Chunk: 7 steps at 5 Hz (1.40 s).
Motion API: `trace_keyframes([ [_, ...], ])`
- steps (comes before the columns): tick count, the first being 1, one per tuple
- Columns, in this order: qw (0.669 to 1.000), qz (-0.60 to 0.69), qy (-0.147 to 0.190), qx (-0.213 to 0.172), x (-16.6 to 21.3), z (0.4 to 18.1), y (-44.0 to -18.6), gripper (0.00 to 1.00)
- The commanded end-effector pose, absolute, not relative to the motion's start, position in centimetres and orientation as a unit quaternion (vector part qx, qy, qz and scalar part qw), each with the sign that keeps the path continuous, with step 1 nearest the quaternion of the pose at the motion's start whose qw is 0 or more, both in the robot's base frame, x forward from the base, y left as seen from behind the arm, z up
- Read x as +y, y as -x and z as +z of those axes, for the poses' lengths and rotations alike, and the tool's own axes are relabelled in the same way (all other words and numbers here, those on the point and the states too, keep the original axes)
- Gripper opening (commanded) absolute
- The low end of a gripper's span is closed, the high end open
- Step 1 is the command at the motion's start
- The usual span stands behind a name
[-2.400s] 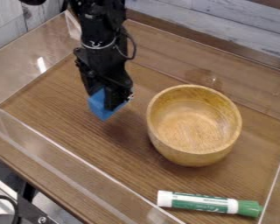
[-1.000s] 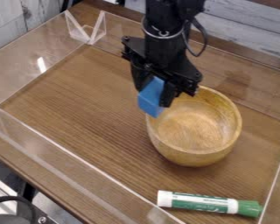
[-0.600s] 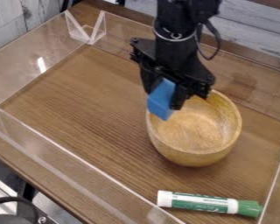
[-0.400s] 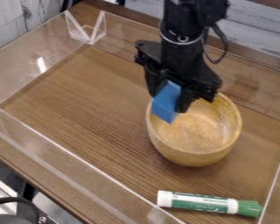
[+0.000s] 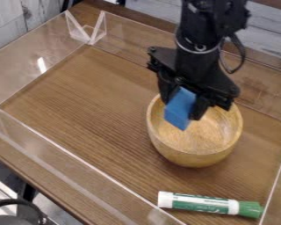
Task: Put the blue block in the brown bowl
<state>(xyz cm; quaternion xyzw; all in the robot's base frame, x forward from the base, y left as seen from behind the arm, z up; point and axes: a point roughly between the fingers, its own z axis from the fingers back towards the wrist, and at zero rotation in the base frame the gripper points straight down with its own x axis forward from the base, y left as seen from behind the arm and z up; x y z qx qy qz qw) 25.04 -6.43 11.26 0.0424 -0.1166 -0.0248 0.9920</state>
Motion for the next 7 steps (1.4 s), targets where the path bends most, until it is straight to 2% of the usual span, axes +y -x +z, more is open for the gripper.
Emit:
trace_keyframes([
  [1, 0.987, -0.02, -0.03, -0.154, -7.4, 12.9, -26.0, 0.0],
  [7, 0.987, -0.017, -0.007, -0.16, -8.7, 11.2, -25.3, 0.0],
])
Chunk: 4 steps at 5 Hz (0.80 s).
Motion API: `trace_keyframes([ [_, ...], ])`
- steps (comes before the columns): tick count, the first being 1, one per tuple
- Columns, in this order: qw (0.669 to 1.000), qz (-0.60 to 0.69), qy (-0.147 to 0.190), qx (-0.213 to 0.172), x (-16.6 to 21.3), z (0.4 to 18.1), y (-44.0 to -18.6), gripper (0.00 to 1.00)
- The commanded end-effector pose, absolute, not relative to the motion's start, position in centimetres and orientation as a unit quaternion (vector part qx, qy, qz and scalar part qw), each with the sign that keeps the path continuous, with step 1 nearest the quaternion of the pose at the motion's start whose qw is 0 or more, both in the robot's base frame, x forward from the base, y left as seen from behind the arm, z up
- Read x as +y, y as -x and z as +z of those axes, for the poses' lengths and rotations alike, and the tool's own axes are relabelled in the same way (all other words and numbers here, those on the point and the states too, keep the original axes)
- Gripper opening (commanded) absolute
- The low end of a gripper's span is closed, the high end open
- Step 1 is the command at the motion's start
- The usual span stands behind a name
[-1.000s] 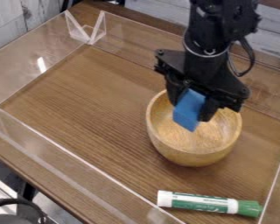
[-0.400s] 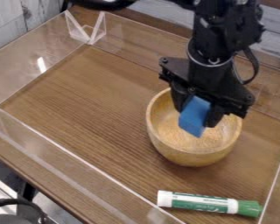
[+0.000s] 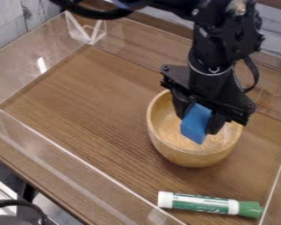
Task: Put the blue block in the brown bowl
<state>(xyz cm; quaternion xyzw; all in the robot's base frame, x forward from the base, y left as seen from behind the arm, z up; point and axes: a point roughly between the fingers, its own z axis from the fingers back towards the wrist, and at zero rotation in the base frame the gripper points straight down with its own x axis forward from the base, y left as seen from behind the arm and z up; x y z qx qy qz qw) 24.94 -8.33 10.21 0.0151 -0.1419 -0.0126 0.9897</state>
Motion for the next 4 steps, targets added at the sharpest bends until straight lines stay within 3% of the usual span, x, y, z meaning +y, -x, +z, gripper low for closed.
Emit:
trace_keyframes([
  [1, 0.987, -0.012, -0.005, -0.158, -8.9, 11.1, -25.3, 1.0],
  [4, 0.989, 0.001, 0.011, -0.149, -8.8, 12.7, -25.1, 1.0],
])
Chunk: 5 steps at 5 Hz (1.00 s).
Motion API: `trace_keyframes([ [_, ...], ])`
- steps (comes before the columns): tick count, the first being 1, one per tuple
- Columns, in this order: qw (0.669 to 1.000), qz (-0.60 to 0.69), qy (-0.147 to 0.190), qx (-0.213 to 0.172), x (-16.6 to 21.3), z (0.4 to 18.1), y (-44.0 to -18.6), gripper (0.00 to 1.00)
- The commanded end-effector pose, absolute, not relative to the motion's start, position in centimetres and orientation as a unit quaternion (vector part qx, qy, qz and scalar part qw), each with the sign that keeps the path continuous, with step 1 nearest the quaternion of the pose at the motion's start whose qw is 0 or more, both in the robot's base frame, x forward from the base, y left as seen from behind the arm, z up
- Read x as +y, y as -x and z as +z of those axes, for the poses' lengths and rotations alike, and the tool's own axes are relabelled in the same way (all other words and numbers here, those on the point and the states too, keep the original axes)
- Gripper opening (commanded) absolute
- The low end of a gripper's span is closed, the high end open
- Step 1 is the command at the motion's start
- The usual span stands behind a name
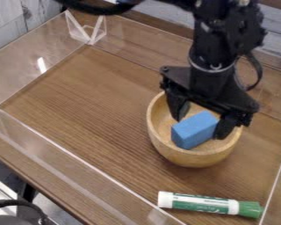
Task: Put the blue block in the brown bowl
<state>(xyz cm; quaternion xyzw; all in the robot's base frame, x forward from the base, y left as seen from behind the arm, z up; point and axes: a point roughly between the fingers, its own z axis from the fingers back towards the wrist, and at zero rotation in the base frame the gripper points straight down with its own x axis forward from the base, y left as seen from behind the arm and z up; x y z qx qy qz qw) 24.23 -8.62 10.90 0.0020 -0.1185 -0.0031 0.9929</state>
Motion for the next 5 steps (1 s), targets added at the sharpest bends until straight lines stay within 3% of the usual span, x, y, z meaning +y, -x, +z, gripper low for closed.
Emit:
trace_keyframes([
  [1, 0.988, 0.009, 0.018, -0.152, -8.7, 14.0, -25.1, 1.0],
  [4, 0.985, 0.021, 0.031, -0.168, -5.7, 21.4, -26.0, 1.0],
  [5, 0.984, 0.022, 0.035, -0.174, -3.6, 21.9, -25.9, 1.0],
])
